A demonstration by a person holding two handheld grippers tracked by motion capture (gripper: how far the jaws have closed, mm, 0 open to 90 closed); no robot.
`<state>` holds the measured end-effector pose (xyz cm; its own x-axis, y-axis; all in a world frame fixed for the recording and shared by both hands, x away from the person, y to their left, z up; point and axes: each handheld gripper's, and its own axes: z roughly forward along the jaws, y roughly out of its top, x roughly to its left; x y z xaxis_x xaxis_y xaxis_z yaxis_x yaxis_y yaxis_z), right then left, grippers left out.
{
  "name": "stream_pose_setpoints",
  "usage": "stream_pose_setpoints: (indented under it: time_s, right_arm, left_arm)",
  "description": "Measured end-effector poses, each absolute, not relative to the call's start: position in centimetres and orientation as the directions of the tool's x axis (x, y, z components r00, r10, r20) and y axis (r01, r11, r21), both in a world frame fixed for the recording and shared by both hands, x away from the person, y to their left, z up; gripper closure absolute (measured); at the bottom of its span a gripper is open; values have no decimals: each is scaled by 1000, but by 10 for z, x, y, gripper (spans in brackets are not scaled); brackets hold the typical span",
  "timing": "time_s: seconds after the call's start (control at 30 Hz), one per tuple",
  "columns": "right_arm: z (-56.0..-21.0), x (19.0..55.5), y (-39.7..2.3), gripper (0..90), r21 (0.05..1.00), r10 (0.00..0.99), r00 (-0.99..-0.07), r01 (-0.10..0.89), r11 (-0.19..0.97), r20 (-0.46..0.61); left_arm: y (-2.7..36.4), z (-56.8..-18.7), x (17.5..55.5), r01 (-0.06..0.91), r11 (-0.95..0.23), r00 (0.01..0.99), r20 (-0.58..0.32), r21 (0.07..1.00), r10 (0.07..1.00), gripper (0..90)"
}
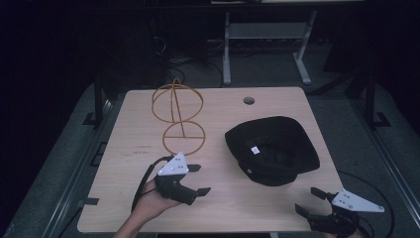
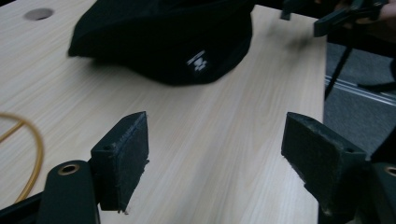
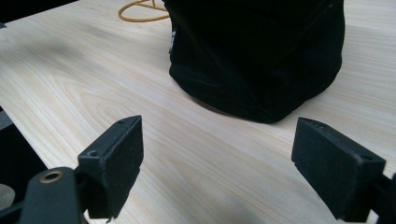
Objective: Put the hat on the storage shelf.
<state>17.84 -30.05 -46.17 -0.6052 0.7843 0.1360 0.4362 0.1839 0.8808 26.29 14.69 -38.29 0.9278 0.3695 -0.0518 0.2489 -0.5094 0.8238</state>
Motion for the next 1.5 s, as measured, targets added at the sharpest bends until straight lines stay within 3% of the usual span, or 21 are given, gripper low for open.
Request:
stream_pose_setpoints:
  time_s: [0.8, 1.27, 1.37, 1.4, 1.47, 1.5]
  right_arm:
    - [-462, 177, -308, 163, 888, 778, -606, 434, 152, 164]
    - [-462, 178, -308, 165, 884, 771, -617, 436, 167, 159]
    - [-461, 177, -308, 165, 886, 770, -618, 434, 166, 158]
    - [-463, 178, -308, 165, 885, 768, -619, 435, 163, 163]
    - [-463, 178, -308, 165, 882, 767, -618, 442, 162, 169]
    - [-463, 179, -307, 165, 881, 767, -619, 444, 165, 168]
  left_arm:
    - [67, -344, 282, 114, -565, 972, 26, 817, 235, 246]
    - [11, -358, 292, 51, -696, 981, 96, 717, 170, 224]
    - [7, -363, 295, 43, -712, 979, 112, 700, 169, 263]
    - [5, -367, 295, 22, -734, 967, 172, 679, 188, 345]
    - [6, -369, 295, 12, -737, 965, 186, 676, 186, 448]
    - [7, -371, 295, 12, -724, 957, 202, 690, 208, 448]
